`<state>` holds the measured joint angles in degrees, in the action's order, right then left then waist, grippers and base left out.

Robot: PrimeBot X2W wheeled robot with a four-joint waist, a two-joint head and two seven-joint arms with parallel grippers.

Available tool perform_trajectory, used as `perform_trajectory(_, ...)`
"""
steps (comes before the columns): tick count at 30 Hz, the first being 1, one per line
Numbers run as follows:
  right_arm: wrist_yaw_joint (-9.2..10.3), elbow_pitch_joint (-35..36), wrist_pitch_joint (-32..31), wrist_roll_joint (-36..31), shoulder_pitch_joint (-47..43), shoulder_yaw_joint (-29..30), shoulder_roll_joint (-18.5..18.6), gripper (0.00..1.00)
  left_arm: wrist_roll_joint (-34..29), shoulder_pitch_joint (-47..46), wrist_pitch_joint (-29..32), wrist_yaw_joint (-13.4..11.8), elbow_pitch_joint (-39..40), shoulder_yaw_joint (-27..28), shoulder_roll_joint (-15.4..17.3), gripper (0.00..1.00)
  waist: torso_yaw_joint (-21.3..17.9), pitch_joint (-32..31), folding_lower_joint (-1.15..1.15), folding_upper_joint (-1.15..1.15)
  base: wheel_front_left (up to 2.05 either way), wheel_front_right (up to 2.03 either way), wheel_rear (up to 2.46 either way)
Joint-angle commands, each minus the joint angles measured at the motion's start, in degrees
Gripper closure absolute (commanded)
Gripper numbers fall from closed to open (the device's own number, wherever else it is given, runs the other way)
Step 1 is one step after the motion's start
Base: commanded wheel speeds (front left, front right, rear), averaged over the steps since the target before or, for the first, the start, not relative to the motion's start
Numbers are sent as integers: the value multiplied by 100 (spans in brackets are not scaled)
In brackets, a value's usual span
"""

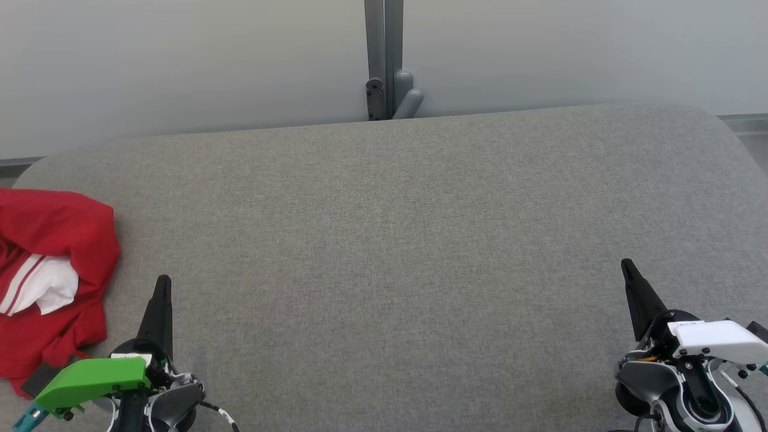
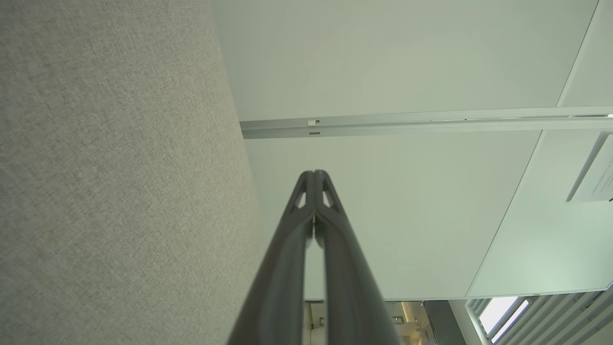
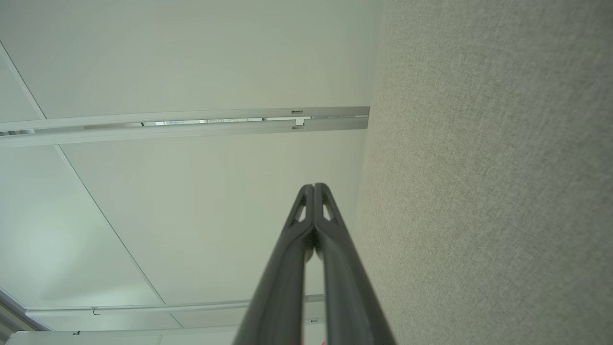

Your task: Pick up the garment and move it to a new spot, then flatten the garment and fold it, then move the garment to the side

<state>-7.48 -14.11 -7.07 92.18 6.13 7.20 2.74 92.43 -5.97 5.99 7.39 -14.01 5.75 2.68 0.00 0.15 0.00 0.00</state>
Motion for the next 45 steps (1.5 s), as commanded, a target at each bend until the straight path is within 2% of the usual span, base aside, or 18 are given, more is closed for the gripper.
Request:
perform_trajectory(1, -2, 27, -26, 31, 23, 16, 27, 100, 10, -70, 13, 20, 7, 22, 40, 100, 0, 0, 0, 0, 0, 0, 0)
perform_trajectory(45, -2, 27, -26, 31, 23, 16, 27, 100, 10, -71, 14, 20, 7, 22, 40, 100, 0, 0, 0, 0, 0, 0, 0)
